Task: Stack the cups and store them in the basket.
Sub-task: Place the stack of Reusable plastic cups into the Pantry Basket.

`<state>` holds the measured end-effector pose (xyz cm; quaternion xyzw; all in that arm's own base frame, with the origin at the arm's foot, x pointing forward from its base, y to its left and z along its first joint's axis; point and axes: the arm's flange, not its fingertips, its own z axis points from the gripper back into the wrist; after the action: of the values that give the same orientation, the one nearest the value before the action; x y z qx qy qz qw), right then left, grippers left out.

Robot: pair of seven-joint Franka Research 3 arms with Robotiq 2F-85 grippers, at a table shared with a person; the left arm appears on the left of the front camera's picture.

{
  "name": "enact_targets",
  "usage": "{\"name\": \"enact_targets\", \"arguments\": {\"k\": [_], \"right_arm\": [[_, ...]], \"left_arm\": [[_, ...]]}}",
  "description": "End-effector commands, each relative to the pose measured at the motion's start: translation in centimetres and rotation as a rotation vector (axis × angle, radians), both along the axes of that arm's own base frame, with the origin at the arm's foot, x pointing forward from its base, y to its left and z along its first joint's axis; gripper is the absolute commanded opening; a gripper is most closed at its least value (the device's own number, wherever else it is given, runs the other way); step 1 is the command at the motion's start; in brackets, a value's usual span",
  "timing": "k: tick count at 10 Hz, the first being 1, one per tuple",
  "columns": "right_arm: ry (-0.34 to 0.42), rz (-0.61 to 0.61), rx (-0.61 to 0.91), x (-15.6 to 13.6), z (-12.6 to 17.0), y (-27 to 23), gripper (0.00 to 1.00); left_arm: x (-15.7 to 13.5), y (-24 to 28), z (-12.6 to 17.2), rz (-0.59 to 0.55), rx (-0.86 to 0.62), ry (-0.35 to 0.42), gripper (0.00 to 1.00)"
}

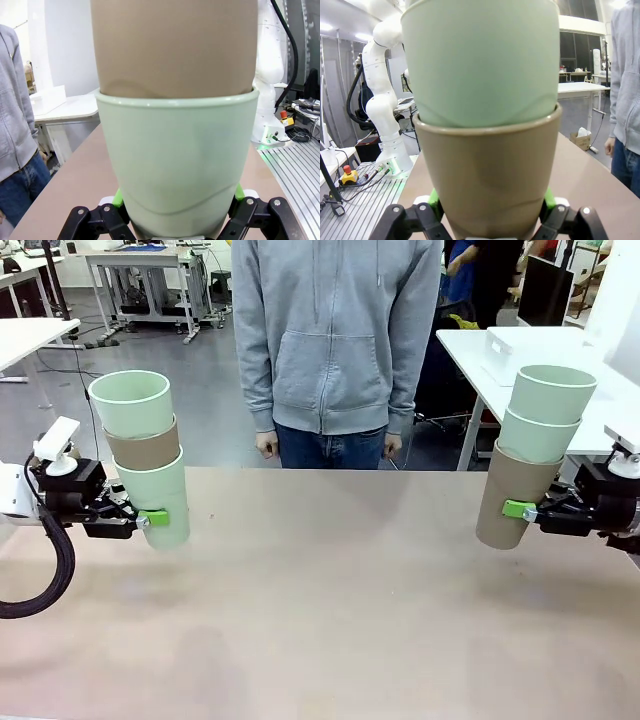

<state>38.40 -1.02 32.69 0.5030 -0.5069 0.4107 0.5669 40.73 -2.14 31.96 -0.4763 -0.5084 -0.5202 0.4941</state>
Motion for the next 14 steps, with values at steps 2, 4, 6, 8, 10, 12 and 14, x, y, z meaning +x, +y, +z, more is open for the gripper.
{"name": "enact_targets", "arguments": {"k": [2,4,6,8,10,12,14], "right_arm": [[-0.008,0.0,0.0,-0.01,0.33,-0.01,0.86],[-0.008,0.0,0.0,-0.01,0.33,-0.01,0.86],[-0.008,0.0,0.0,-0.01,0.33,-0.01,0.86],[-0.008,0.0,0.0,-0.01,0.33,-0.01,0.86],[-0.008,0.0,0.0,-0.01,0.33,-0.01,0.86],[-0.008,0.0,0.0,-0.01,0.33,-0.01,0.86],[-0.008,0.0,0.0,-0.01,0.33,-0.01,0.86]], "left_arm": [[-0.03,-0.07,0.37,-0.006,-0.007,-0.008,0.85],[-0.03,-0.07,0.37,-0.006,-0.007,-0.008,0.85],[-0.03,-0.07,0.37,-0.006,-0.007,-0.008,0.85],[-0.03,-0.07,0.37,-0.006,-0.007,-0.008,0.85],[-0.03,-0.07,0.37,-0.006,-0.007,-0.008,0.85],[-0.03,-0.07,0.37,-0.006,-0.007,-0.008,0.85],[-0.03,-0.07,0.37,-0.006,-0.007,-0.008,0.85]]}}
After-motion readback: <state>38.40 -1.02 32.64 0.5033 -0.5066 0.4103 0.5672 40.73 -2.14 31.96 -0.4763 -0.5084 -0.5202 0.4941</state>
